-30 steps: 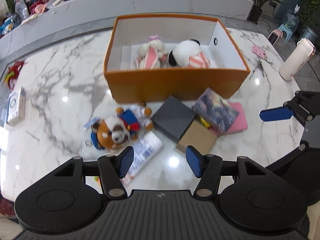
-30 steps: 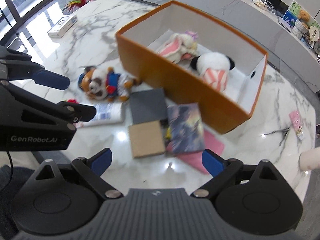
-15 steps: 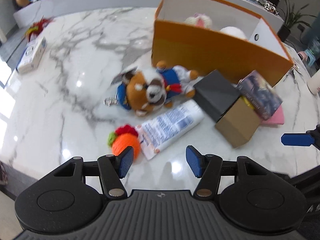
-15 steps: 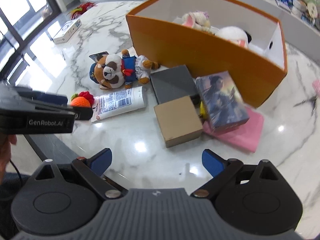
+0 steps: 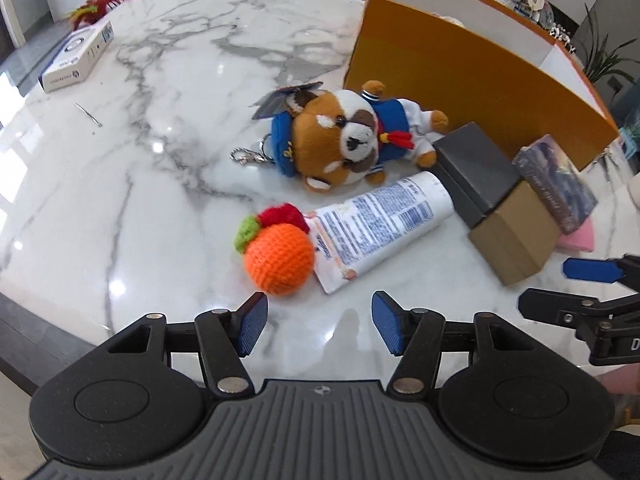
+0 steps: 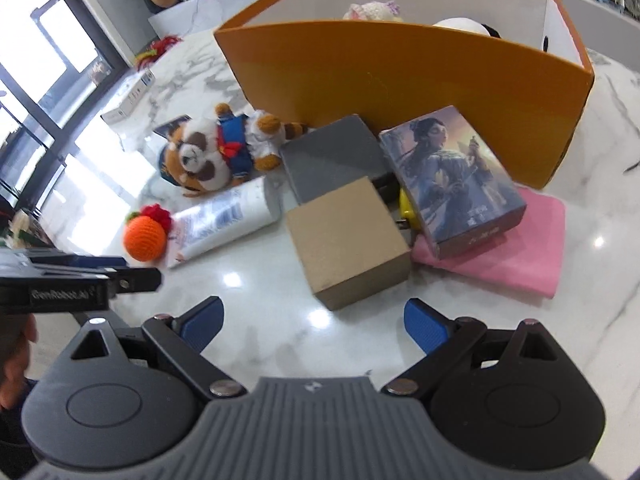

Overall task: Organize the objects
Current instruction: 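Withdraw both tools from the box toward the remaining items on the table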

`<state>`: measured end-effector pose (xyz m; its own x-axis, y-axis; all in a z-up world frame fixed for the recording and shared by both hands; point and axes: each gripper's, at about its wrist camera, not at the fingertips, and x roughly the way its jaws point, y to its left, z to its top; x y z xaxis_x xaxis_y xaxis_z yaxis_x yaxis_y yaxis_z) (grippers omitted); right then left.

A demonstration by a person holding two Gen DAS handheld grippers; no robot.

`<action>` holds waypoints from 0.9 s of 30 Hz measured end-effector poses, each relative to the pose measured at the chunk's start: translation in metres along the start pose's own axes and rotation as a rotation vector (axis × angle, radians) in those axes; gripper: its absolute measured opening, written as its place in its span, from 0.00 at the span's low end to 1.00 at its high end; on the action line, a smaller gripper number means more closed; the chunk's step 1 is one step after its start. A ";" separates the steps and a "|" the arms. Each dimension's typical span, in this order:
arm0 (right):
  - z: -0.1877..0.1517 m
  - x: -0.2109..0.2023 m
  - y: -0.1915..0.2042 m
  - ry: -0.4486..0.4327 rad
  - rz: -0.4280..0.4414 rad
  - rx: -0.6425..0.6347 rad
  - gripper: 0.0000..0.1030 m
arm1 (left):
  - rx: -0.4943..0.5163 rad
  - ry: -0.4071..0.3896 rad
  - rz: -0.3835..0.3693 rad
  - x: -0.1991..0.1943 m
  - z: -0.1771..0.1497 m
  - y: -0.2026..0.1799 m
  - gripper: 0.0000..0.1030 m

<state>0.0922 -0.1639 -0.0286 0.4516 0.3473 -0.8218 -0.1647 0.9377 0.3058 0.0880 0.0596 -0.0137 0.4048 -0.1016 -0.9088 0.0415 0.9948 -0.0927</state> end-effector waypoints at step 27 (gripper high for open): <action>0.020 0.014 -0.009 -0.038 0.040 -0.055 0.98 | -0.054 0.012 -0.043 0.003 0.012 0.010 0.66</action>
<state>0.1177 -0.1673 -0.0325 0.4762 0.3850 -0.7906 -0.2303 0.9223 0.3105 0.1003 0.0691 -0.0125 0.3929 -0.1450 -0.9081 0.0098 0.9881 -0.1535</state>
